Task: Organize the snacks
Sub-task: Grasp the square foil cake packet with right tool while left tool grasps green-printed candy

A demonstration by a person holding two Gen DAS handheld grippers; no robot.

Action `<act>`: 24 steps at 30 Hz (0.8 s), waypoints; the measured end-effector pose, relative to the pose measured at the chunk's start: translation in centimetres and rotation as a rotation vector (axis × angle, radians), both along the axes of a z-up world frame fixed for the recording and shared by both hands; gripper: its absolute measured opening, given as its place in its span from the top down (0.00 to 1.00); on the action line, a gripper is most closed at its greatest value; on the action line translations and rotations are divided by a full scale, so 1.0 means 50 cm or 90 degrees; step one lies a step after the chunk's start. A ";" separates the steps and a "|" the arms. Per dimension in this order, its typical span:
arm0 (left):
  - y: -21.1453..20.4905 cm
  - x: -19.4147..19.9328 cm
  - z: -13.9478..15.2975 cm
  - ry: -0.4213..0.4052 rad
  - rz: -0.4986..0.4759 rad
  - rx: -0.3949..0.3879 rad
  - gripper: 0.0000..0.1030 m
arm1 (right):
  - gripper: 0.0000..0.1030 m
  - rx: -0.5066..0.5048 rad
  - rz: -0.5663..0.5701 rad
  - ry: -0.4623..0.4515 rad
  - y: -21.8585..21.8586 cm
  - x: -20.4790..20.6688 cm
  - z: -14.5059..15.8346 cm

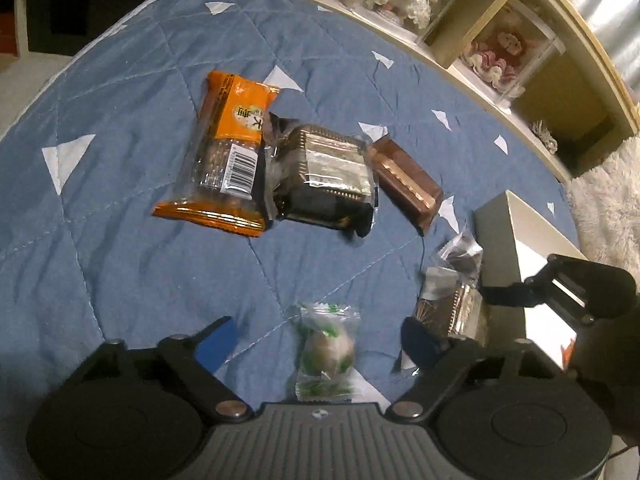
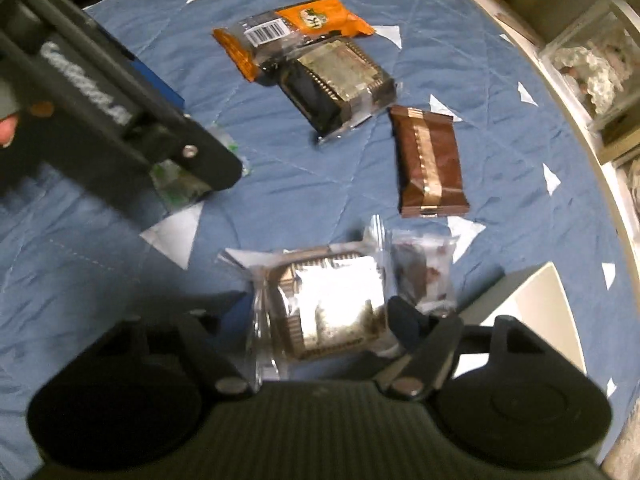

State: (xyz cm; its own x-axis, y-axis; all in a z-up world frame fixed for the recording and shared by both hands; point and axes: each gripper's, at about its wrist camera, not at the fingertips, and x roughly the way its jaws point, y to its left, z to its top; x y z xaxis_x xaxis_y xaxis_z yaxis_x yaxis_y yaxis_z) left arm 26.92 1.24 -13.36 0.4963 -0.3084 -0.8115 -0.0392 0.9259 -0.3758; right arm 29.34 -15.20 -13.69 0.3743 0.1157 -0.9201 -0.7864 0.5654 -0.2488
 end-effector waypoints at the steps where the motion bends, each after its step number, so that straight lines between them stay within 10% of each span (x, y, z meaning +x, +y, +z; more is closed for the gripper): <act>1: -0.001 -0.001 -0.001 -0.002 -0.001 0.002 0.21 | 0.26 0.011 -0.008 0.005 -0.002 -0.006 0.003; 12: -0.041 -0.013 -0.005 -0.016 -0.061 0.050 0.41 | 0.33 0.132 -0.135 0.091 -0.019 -0.088 0.021; 24: -0.068 -0.021 -0.013 -0.033 -0.082 0.111 0.45 | 0.25 0.099 -0.097 0.134 0.036 -0.168 0.015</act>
